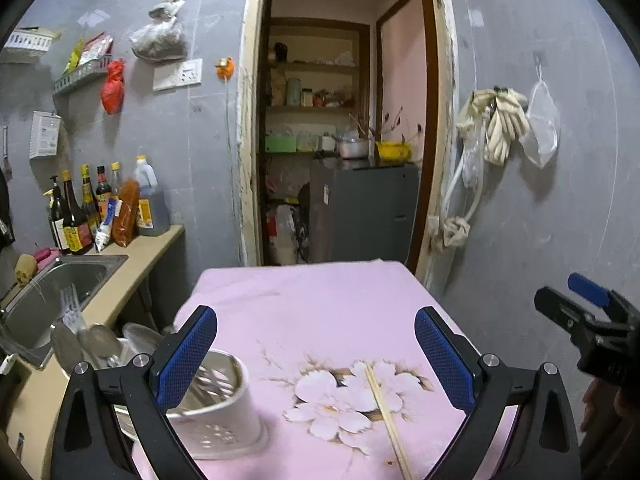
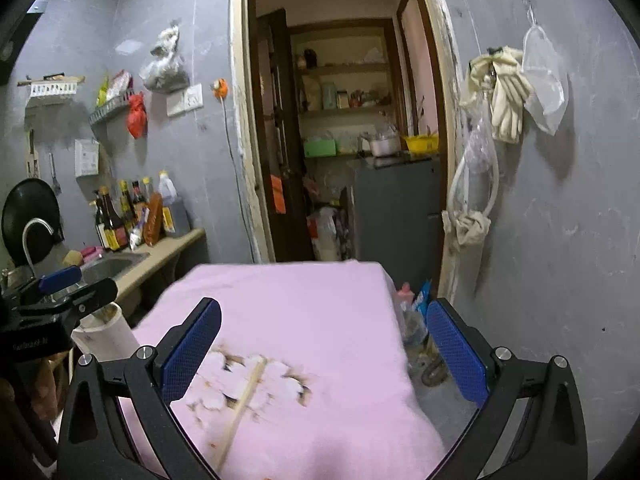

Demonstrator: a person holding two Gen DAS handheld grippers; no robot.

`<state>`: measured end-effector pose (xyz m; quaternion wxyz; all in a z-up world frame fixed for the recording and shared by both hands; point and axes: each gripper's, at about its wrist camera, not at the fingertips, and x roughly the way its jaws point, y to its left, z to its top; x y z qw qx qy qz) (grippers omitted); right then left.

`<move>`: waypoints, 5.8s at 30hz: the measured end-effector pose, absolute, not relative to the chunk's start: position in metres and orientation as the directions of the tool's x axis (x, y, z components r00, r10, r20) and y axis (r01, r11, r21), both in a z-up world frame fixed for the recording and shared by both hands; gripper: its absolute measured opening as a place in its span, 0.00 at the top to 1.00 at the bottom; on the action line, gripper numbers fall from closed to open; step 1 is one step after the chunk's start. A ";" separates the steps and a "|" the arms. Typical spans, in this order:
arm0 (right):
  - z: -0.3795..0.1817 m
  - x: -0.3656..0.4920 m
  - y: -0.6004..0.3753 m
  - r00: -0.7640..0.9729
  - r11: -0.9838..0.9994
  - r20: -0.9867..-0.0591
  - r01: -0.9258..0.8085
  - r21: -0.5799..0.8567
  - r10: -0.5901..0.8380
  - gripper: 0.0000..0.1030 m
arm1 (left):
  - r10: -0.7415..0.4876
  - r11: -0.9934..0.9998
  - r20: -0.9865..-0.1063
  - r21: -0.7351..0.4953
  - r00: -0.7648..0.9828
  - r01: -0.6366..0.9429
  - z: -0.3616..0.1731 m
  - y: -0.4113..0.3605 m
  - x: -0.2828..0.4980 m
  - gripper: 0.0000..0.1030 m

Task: Organize utensils
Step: 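Move both tools back over the last wooden chopstick on the cloth, then lower the right gripper onto the wooden chopstick and close on it, then lift the chopstick in the right gripper and carry it over the holder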

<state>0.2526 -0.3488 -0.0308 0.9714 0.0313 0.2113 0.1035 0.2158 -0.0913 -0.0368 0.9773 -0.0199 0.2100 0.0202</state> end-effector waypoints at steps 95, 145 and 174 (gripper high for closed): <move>-0.201 0.384 -0.295 0.342 0.822 -0.799 -0.481 0.304 0.495 0.68 | -0.247 0.894 -0.770 -0.416 0.589 -0.168 -0.191 -0.093 0.314 0.75; 0.001 0.307 -0.191 0.651 0.652 -0.172 -0.628 0.426 0.739 0.96 | -0.077 0.923 -0.427 -0.372 0.901 -0.098 0.014 0.023 0.227 0.95; -0.059 0.321 -0.089 0.813 0.728 -0.042 -0.495 0.474 0.580 0.96 | 0.278 0.832 -0.213 -0.434 0.937 -0.345 -0.044 0.154 0.233 0.95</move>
